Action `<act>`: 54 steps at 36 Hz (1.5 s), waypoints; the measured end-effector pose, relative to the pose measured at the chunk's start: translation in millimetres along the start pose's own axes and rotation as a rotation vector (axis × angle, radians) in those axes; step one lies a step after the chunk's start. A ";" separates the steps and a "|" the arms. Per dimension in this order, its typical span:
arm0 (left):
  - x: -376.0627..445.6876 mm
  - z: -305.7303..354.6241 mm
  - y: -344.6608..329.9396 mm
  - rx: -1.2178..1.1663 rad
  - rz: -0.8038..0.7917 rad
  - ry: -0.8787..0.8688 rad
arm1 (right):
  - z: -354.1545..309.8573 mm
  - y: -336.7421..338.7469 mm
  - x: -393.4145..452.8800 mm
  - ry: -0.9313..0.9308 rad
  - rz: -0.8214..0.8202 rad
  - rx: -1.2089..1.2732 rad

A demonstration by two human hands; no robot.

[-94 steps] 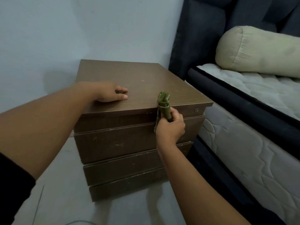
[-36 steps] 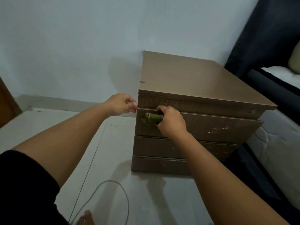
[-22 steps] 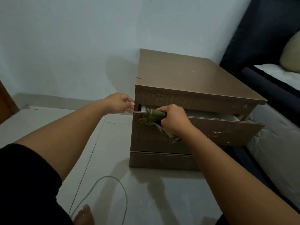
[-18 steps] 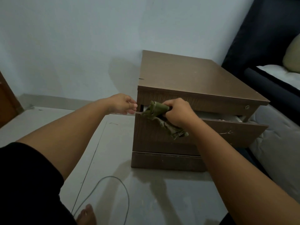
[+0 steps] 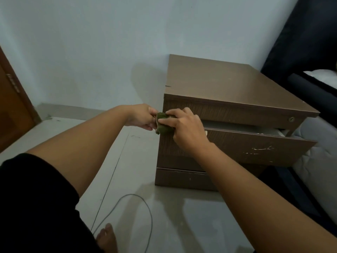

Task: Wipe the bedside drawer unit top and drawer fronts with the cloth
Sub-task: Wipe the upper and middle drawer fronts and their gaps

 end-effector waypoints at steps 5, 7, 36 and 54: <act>-1.8 0.0 1.1 0.017 -0.015 0.006 | 2.7 -10.7 -8.7 -0.017 0.045 0.008; -2.6 2.2 0.4 0.013 -0.019 0.012 | 6.4 -8.6 -10.0 -0.040 0.035 0.013; 28.9 92.3 -58.2 0.625 0.025 -0.266 | 178.7 47.8 -132.7 -0.697 -0.059 -0.190; 52.2 125.8 -88.6 0.747 -0.003 -0.374 | 236.3 48.4 -174.0 -0.950 0.276 -0.060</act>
Point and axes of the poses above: each hand's wrist, its own x-axis towards the middle knuckle, its own y-axis out of the back of the hand, z = x × y, the point moved 2 cm from there along x, towards the middle knuckle, and after that the axes turned 3 degrees about -z, right-handed, at the moved point
